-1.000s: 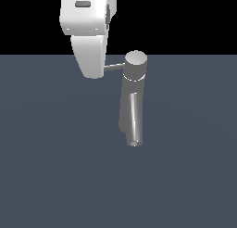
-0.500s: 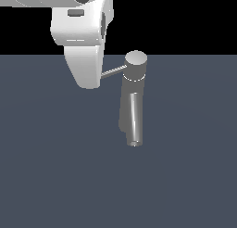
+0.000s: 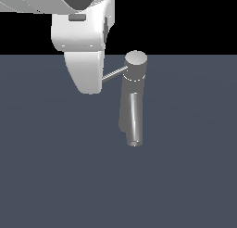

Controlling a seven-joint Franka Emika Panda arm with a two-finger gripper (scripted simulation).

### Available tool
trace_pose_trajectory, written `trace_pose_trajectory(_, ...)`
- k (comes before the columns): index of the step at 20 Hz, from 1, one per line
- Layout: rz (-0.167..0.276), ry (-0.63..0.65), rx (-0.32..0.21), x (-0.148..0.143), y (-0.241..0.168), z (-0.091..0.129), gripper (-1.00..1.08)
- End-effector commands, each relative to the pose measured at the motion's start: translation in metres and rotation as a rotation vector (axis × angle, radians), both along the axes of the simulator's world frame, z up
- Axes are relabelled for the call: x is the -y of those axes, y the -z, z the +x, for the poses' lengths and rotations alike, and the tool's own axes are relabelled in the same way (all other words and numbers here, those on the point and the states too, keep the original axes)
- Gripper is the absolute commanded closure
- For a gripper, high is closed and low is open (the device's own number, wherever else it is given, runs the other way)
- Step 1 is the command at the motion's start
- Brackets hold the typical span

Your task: Turn on the faucet by rotating a designated handle.

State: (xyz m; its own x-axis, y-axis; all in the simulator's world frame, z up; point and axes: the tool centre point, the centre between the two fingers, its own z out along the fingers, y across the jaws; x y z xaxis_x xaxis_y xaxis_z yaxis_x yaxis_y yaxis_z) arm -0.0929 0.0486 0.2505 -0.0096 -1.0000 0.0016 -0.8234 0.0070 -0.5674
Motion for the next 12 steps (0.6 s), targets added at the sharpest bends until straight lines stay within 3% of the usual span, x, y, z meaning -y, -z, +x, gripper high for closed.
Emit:
trace_pose_trajectory(1,0.001,0.022,-0.004,0.013,0.004,-0.005,1.08)
trace_pose_trajectory(12,0.001,0.024,-0.006,0.025,0.013,-0.018,1.08)
